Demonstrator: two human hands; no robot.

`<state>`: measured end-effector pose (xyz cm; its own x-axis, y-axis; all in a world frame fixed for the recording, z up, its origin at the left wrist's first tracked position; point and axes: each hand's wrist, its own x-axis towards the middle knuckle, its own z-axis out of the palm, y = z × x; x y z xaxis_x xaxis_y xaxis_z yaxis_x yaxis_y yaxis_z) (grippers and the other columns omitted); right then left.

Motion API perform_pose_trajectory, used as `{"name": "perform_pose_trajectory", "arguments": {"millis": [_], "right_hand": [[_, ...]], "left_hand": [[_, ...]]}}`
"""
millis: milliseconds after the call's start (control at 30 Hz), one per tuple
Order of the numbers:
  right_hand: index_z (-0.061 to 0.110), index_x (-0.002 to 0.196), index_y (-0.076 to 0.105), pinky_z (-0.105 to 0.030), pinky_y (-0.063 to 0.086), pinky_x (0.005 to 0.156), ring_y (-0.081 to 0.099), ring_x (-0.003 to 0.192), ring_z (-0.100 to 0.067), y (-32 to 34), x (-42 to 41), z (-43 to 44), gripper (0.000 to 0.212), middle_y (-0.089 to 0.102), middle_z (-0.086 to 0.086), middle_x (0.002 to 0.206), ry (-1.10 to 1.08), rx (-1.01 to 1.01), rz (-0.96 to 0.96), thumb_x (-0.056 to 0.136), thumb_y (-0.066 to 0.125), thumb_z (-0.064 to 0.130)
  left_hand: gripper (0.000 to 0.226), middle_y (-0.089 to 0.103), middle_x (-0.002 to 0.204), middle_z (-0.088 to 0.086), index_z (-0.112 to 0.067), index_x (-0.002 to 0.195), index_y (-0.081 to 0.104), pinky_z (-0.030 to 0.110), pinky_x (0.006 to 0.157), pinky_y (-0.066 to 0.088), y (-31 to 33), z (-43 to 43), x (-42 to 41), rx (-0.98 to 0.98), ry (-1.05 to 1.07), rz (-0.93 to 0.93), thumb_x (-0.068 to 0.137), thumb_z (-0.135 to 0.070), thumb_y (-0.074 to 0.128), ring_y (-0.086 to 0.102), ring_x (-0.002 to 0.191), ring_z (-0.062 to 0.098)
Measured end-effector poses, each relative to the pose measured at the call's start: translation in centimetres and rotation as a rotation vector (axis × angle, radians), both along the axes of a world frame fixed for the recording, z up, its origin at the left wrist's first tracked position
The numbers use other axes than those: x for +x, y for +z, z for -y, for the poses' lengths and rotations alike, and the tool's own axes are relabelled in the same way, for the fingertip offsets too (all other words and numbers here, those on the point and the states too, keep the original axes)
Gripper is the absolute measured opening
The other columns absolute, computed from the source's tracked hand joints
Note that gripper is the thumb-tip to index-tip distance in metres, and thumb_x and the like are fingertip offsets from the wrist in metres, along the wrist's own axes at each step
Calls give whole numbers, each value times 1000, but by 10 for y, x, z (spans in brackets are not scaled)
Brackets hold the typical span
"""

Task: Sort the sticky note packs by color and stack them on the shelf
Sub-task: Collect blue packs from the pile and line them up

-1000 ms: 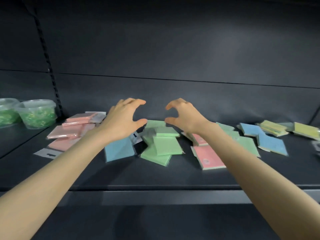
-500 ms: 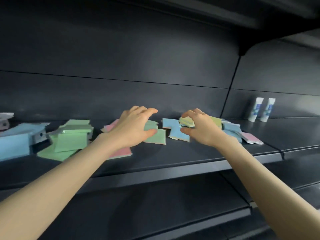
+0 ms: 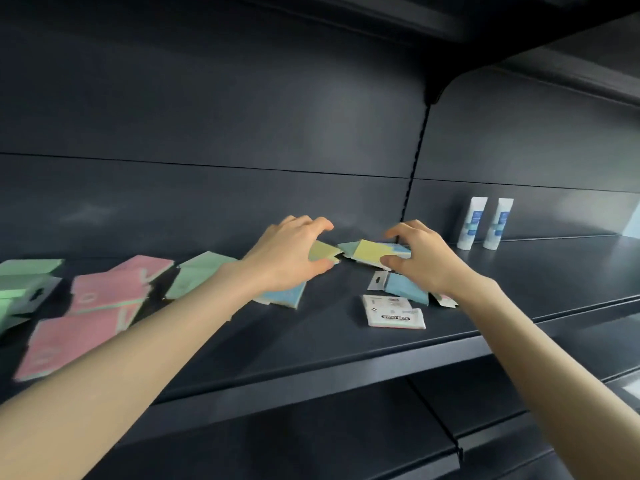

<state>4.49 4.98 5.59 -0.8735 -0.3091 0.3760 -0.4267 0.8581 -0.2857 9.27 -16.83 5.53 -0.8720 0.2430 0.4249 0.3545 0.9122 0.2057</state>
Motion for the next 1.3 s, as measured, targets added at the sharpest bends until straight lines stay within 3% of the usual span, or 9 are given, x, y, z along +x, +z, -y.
{"name": "perform_pose_trajectory", "arguments": {"millis": [267, 533, 633, 733, 833, 967, 1067, 1200, 1300], "right_hand": [[14, 126, 53, -41, 44, 98, 53, 114, -26, -15, -92, -43, 42, 50, -8, 124, -47, -2, 114, 87, 63, 28], [14, 122, 55, -38, 45, 98, 55, 111, -24, -27, -176, -74, 42, 57, -8, 119, -50, -43, 227, 86, 65, 32], [10, 122, 55, -35, 46, 91, 56, 105, -25, -37, -208, -77, 43, 59, -7, 114, -19, -53, 267, 87, 65, 34], [10, 128, 51, -25, 38, 78, 50, 95, -17, -46, -233, -78, 48, 51, 1, 106, 28, -64, 332, 90, 61, 37], [12, 126, 51, -26, 39, 71, 51, 93, -16, -51, -256, -80, 46, 51, 2, 108, 59, -98, 388, 90, 58, 40], [13, 127, 51, -24, 41, 81, 50, 103, -14, -59, -275, -79, 46, 51, 5, 115, 107, -156, 454, 92, 54, 43], [13, 134, 45, -33, 43, 98, 48, 116, -19, -68, -282, -78, 55, 50, -2, 128, 98, -182, 510, 91, 52, 47], [19, 128, 52, -41, 35, 108, 39, 129, -26, -78, -291, -75, 56, 52, -4, 131, 66, -155, 486, 87, 50, 57], [20, 124, 56, -38, 33, 108, 38, 128, -25, -82, -293, -70, 51, 52, -4, 128, 68, -173, 470, 87, 50, 56]], "left_hand": [[52, 49, 132, -2, -23, 137, 39, 34, 99, 35, -14, -43, -111, -5, -42, 121, 91, -41, 55, 40, 124, 18], [55, 48, 135, 0, -19, 137, 40, 35, 97, 40, -26, -69, -197, 15, -12, 285, 90, -43, 57, 45, 123, 19], [63, 45, 136, 1, -17, 138, 38, 35, 98, 40, -32, -74, -221, 17, 38, 350, 88, -50, 57, 44, 124, 19], [73, 42, 139, 1, -15, 140, 37, 32, 99, 39, -37, -81, -239, 10, 91, 413, 84, -57, 56, 41, 127, 19], [79, 40, 141, 0, -14, 141, 36, 28, 98, 36, -43, -87, -252, -2, 133, 454, 82, -63, 55, 40, 128, 18], [81, 40, 140, 0, -16, 140, 38, 26, 96, 35, -47, -94, -263, 12, 171, 489, 79, -66, 56, 40, 128, 17], [79, 44, 136, 1, -16, 139, 40, 27, 97, 37, -49, -98, -268, -7, 178, 522, 80, -64, 58, 43, 124, 18], [66, 58, 110, 1, -15, 125, 51, 29, 82, 45, -51, -99, -270, 65, 173, 529, 77, -58, 66, 55, 89, 14], [62, 62, 108, 1, -17, 116, 54, 39, 92, 47, -54, -94, -274, 99, 180, 517, 72, -57, 71, 57, 102, 18]]}}
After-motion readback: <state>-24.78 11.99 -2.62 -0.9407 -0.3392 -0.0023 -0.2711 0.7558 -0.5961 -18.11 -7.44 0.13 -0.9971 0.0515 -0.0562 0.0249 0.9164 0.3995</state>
